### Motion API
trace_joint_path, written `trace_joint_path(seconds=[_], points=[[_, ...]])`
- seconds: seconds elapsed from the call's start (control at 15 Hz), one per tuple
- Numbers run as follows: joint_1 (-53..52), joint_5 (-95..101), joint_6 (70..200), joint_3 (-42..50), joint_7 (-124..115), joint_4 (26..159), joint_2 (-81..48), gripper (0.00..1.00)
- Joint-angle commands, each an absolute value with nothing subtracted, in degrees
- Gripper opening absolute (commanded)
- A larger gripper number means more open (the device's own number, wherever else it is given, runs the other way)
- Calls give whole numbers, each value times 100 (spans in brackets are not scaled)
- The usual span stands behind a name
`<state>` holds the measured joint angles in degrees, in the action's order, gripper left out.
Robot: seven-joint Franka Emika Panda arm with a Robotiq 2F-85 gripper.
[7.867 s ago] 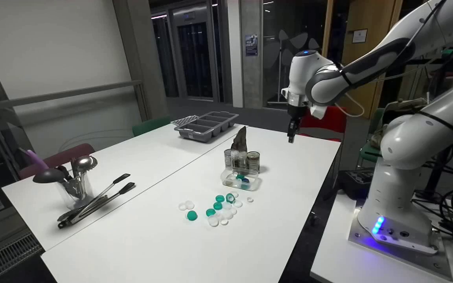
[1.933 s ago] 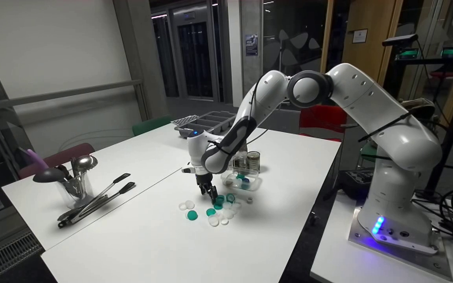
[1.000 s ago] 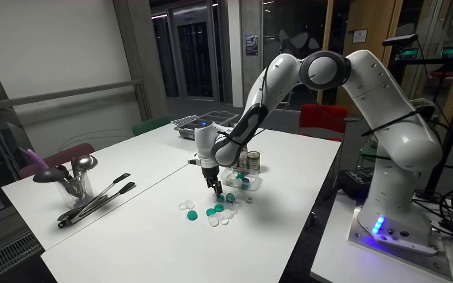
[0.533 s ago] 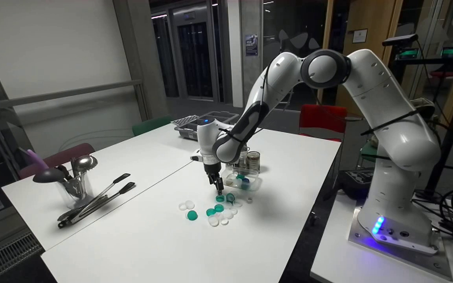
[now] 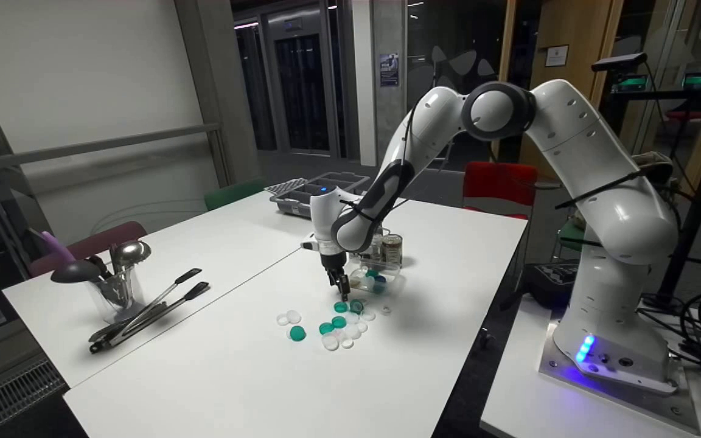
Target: Put one green cap in the bowl
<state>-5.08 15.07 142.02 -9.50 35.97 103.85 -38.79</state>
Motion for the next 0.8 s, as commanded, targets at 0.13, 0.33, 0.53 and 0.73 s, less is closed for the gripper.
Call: trace_joint_path(seconds=[0.13, 0.33, 0.53, 0.73], points=[[-368, 1359, 14184, -1193, 4009, 9827, -4347, 100], [-340, 1375, 14197, -1207, 4119, 9628, -4525, 71], [-310, 1377, 14226, -1194, 4198, 9550, -4601, 56], [-282, 1373, 14236, -1182, 4238, 9501, -4605, 31]])
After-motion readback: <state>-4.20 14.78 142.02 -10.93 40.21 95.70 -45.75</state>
